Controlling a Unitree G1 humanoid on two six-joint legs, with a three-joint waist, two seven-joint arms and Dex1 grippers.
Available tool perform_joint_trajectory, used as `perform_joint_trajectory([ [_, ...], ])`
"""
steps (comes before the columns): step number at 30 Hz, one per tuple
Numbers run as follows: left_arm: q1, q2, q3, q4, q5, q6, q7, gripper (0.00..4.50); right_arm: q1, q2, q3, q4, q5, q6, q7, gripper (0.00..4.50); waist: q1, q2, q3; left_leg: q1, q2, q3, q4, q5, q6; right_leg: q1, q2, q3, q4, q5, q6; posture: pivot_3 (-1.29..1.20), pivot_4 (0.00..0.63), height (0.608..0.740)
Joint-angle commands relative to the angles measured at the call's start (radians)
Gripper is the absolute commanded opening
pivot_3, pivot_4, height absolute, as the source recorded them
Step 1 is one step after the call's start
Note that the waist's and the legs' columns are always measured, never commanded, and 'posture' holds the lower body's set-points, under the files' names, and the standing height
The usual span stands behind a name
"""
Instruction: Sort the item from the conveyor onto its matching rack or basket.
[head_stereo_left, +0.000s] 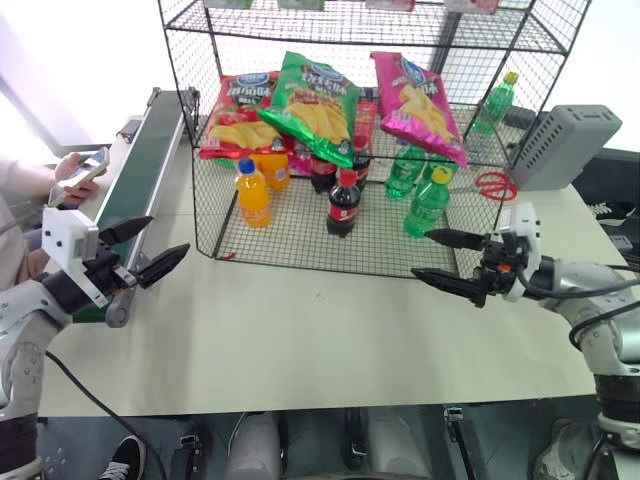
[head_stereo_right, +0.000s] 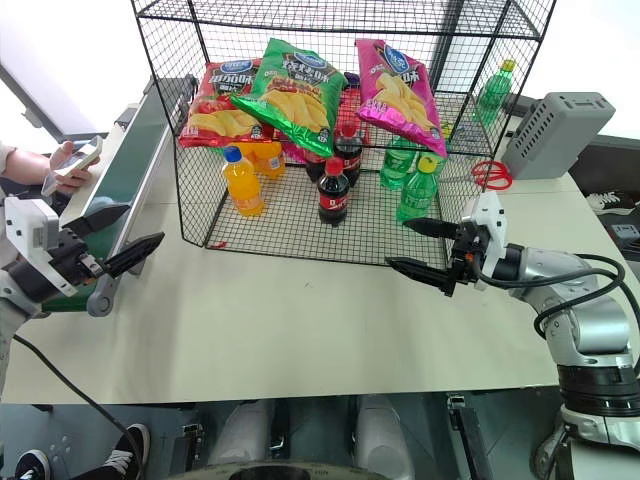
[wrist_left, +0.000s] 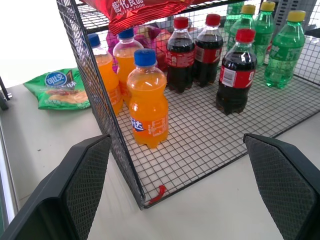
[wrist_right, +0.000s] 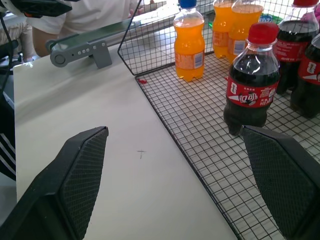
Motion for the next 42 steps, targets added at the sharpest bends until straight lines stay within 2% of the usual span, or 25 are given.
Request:
perform_joint_trajectory([
  [1,-0.001,0.016,0.013,-0.017,0.004,-0.017,-0.004,4.50,-0.017,0.002,-0.012,-0.007,0.007,-0.021,0.008,4.40,0.000,0.000,0.000,0.000,0.000,0.000,0.000,0.000,0.000,0.000,0.000,0.000,0.000,0.000,0.000,0.00,0.150,0.740],
  [23,0.045,0.007,-0.005,-0.034,0.040,-0.042,0.007,4.50,-0.027,-0.004,-0.003,0.010,-0.013,-0.035,0.027,4.40,0.000,0.000,0.000,0.000,0.000,0.000,0.000,0.000,0.000,0.000,0.000,0.000,0.000,0.000,0.000,0.00,0.150,0.740],
  [42,0.022,0.000,-0.023,-0.046,0.039,-0.027,0.029,4.50,-0.059,0.005,0.018,0.038,-0.048,-0.066,0.037,4.40,-0.001,0.000,0.000,0.000,0.000,0.000,0.000,0.000,0.000,0.000,0.000,0.000,0.000,0.000,0.000,0.00,0.150,0.740],
])
